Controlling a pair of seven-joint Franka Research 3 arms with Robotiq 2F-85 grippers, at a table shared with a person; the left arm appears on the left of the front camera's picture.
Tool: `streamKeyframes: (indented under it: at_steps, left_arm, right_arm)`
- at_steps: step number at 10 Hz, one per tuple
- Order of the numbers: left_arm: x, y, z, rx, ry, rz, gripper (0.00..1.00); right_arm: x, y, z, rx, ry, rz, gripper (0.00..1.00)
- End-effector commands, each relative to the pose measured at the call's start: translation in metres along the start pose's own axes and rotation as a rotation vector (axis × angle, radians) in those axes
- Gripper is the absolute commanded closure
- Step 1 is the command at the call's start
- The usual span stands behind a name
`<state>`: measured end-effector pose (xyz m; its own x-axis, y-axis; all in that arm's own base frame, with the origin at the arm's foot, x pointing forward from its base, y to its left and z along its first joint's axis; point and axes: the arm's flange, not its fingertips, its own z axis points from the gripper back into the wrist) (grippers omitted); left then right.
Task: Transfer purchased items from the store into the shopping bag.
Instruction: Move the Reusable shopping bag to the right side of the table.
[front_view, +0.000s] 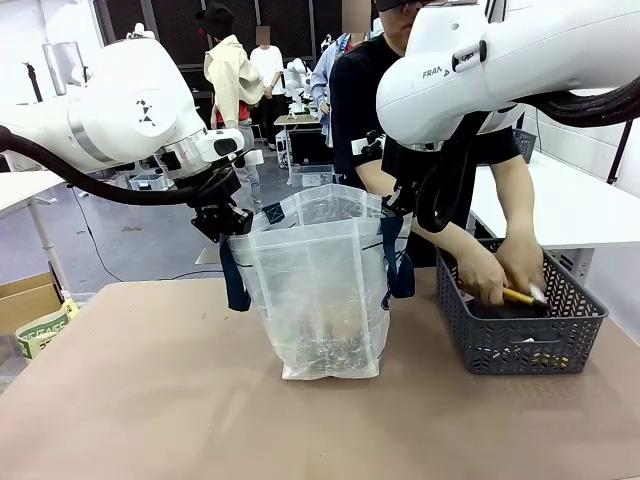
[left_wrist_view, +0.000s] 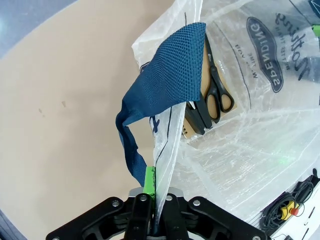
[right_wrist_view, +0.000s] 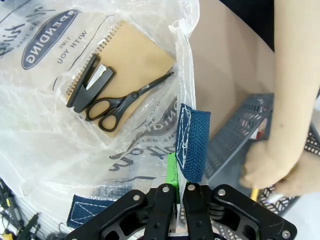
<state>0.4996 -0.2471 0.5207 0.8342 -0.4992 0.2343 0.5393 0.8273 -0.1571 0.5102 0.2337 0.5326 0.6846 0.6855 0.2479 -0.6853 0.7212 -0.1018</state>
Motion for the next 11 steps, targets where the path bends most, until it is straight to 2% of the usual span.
streamKeyframes:
  at_steps: [1,7,10,11]
  left_arm:
    - [0.0014,0.0047,-0.0038,0.011,-0.026,-0.039,1.00]
    - [-0.0003,-0.0008,-0.0044,0.037,-0.050,-0.106,1.00]
    - [0.0002,-0.0011,-0.0051,0.044,-0.064,-0.102,1.00]
    - [0.0037,-0.0046,-0.0006,0.014,-0.032,-0.082,1.00]
  right_arm:
    - [-0.0006,-0.0016,0.0003,-0.001,0.000,-0.001,1.00]
    - [-0.0006,-0.0016,0.0003,-0.001,0.000,-0.001,1.00]
    - [-0.0006,-0.0016,0.0003,-0.001,0.000,-0.001,1.00]
    - [-0.0006,-0.0016,0.0003,-0.001,0.000,-0.001,1.00]
